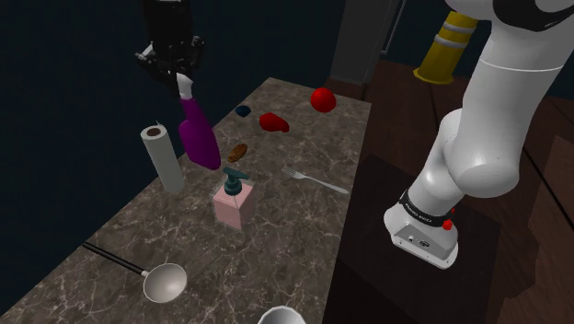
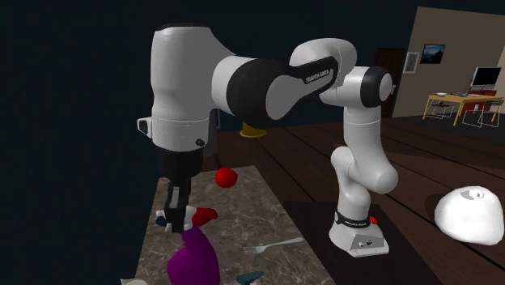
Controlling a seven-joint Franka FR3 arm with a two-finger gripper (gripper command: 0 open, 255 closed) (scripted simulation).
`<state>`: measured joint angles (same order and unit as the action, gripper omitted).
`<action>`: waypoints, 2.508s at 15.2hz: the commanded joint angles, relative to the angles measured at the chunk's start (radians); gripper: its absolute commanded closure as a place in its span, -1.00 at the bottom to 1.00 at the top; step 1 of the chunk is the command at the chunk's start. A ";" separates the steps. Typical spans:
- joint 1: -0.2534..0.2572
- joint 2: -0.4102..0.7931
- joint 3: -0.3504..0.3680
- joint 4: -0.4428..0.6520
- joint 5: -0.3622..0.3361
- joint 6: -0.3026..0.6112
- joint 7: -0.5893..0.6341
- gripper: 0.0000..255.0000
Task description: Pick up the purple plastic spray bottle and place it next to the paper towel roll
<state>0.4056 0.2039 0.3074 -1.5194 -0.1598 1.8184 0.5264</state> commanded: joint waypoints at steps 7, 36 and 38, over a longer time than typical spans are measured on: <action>-0.007 -0.005 -0.004 -0.114 -0.002 0.110 0.008 1.00; -0.008 0.034 -0.011 -0.273 -0.029 0.304 0.039 -1.00; -0.008 0.020 -0.009 -0.258 -0.022 0.276 0.034 -1.00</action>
<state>0.3979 0.2306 0.2975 -1.7858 -0.1848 2.1093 0.5627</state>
